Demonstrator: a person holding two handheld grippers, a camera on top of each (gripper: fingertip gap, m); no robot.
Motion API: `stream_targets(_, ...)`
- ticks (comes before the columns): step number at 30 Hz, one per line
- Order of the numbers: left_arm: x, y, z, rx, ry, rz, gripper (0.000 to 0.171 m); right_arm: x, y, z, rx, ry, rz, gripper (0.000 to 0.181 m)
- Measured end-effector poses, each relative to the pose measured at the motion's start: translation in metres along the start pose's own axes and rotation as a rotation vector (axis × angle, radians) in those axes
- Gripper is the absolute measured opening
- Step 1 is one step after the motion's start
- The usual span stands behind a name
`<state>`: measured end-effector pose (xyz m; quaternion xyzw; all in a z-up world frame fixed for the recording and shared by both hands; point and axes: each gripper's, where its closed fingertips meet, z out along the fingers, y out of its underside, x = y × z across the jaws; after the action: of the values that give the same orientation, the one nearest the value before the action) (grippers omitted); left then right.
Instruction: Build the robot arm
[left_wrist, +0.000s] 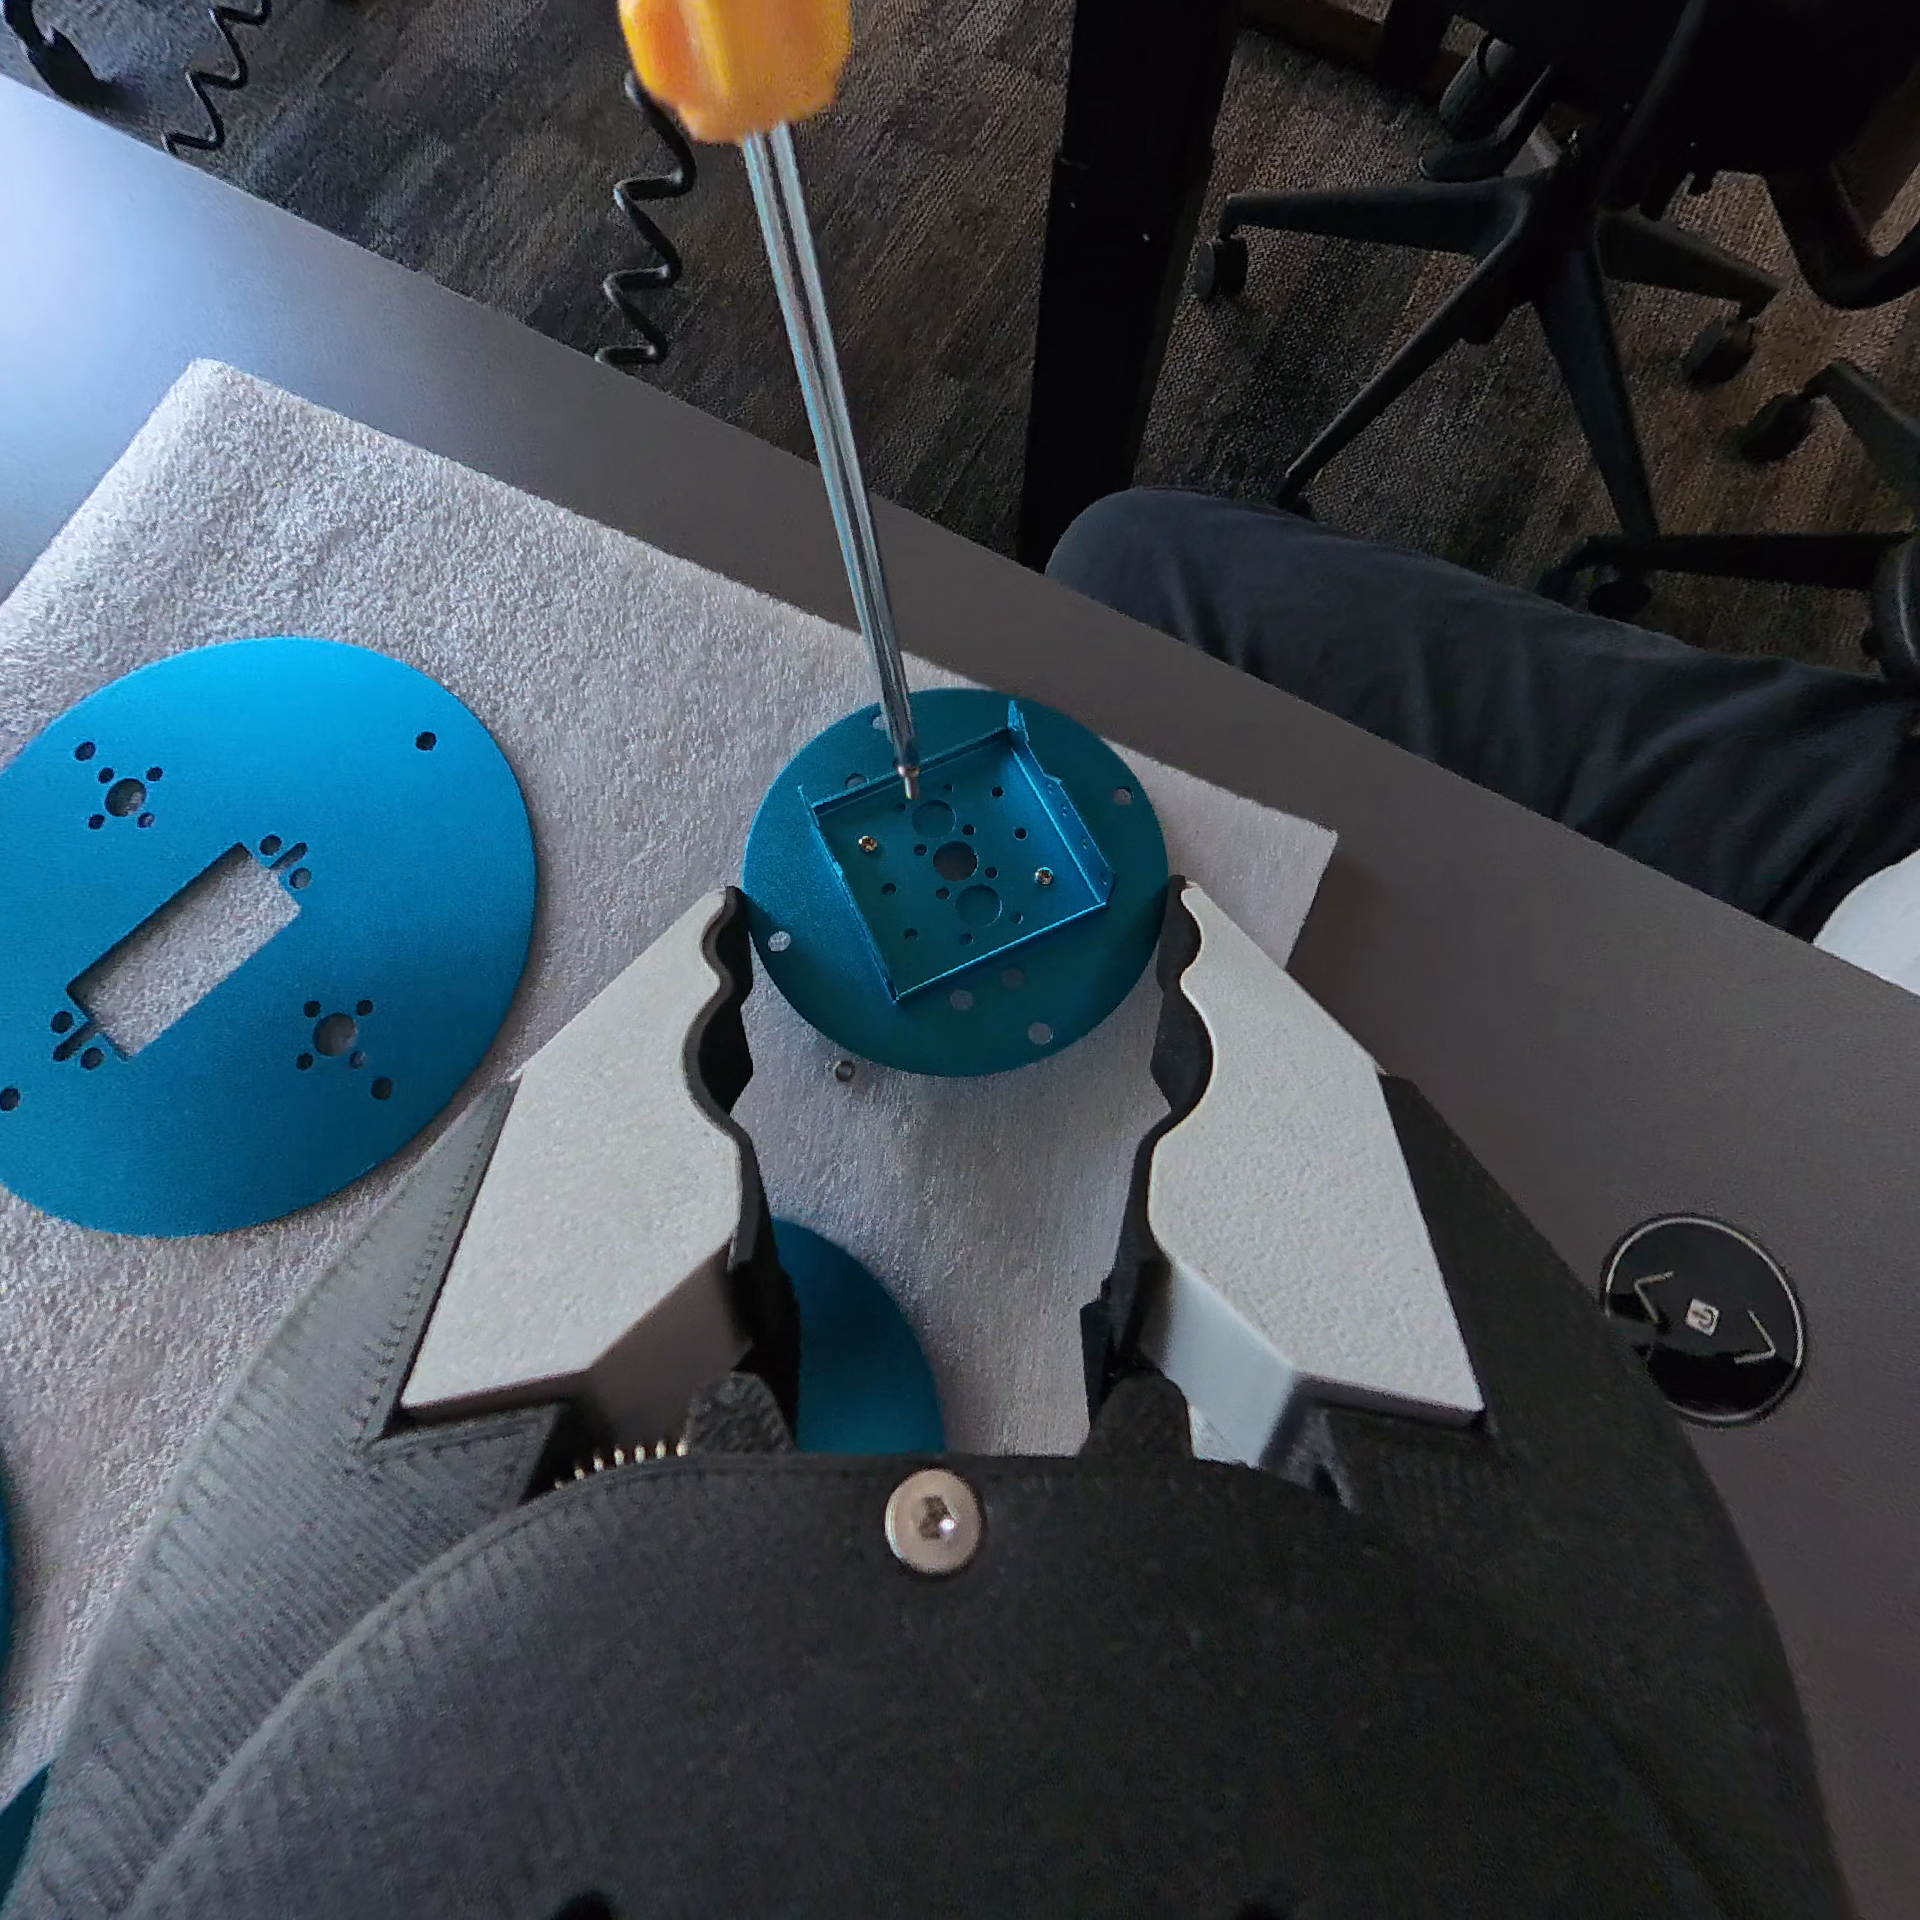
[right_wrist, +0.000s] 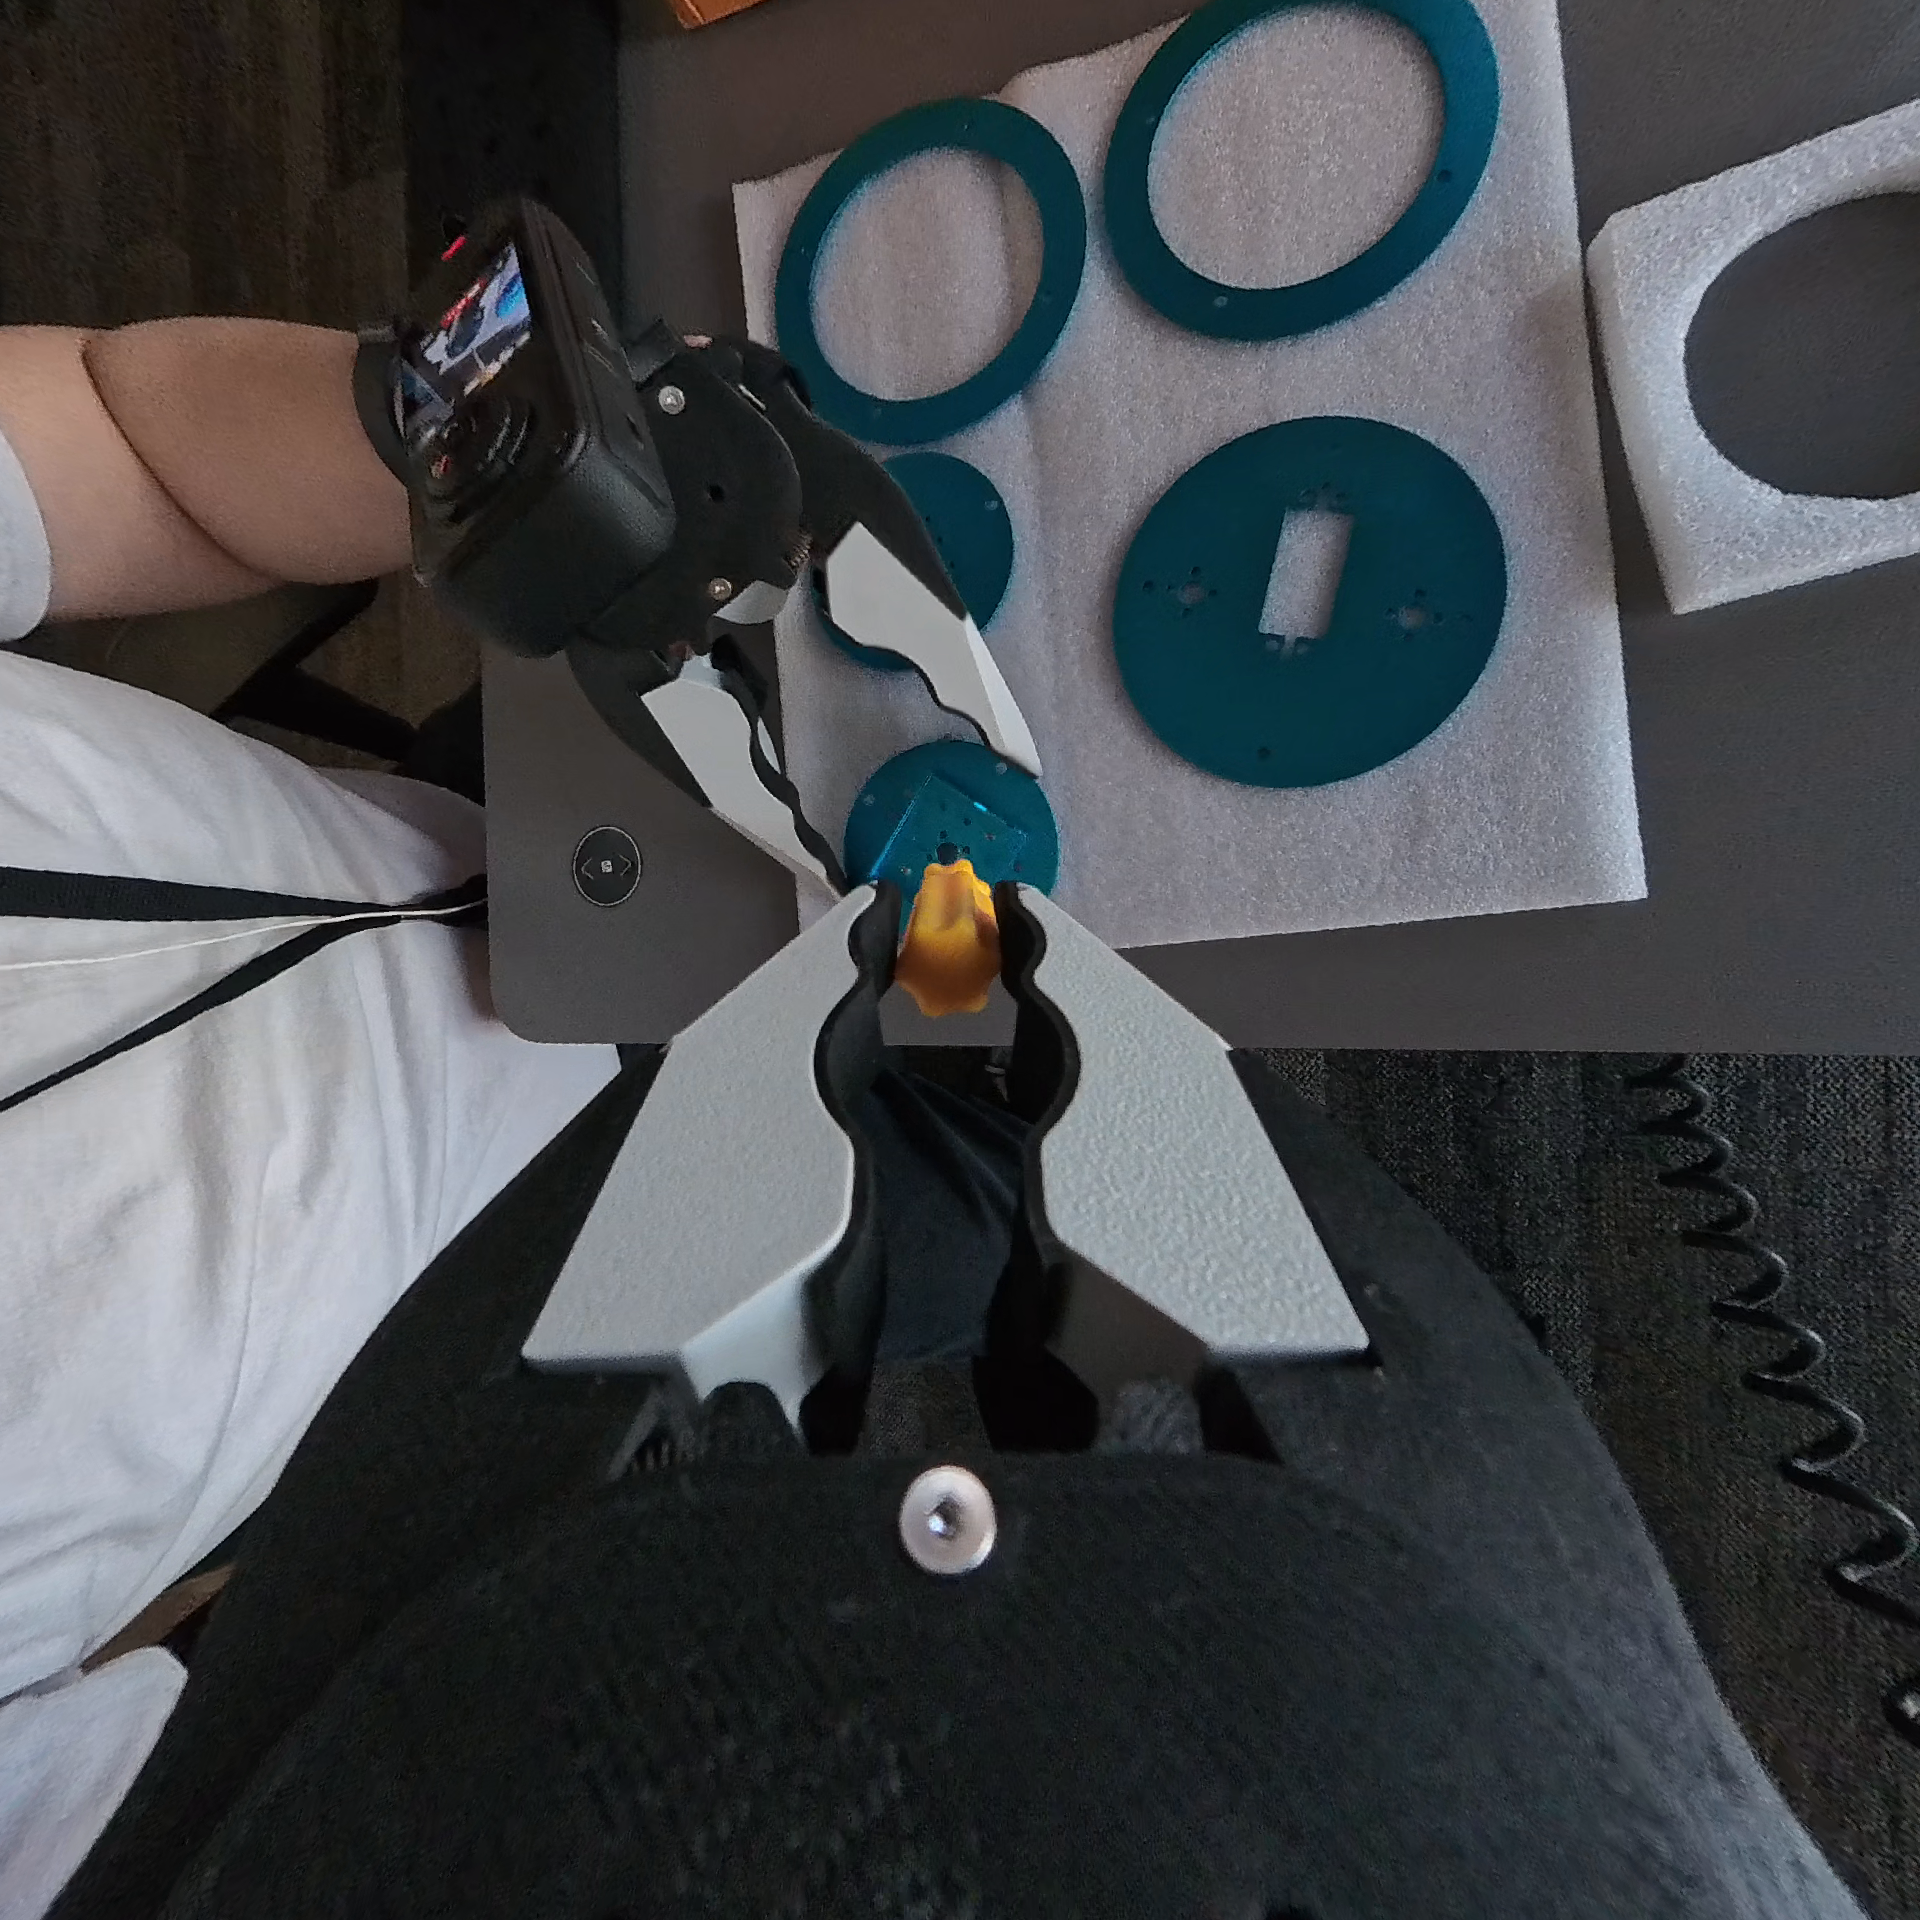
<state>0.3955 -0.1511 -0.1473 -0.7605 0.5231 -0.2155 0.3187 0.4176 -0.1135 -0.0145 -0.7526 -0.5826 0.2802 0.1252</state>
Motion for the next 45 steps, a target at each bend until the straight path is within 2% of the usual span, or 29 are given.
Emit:
stream_targets(4,0.003,-0.006,0.003,0.006,-0.004,-0.015,0.078,0.001,0.002,0.003,-0.014,-0.005,-0.001,0.018)
stream_targets(9,0.000,0.000,-0.002,0.007,-0.039,-0.017,0.078,0.001,-0.001,0.009,-0.028,-0.024,-0.018,0.018)
stream_targets(12,-0.004,0.003,-0.009,0.023,-0.021,-0.055,0.079,-0.001,-0.005,0.015,-0.021,-0.037,-0.033,0.018)
stream_targets(16,-0.009,0.008,-0.019,0.006,-0.046,-0.023,0.079,-0.005,-0.014,0.021,-0.031,-0.051,-0.061,0.018)
stream_targets(25,-0.011,0.018,-0.019,-0.006,-0.044,-0.001,0.078,-0.015,-0.033,0.024,-0.036,-0.058,-0.112,0.018)
stream_targets(45,-0.012,0.021,-0.016,0.024,-0.050,-0.021,0.078,-0.013,-0.029,0.024,-0.037,-0.050,-0.097,0.018)
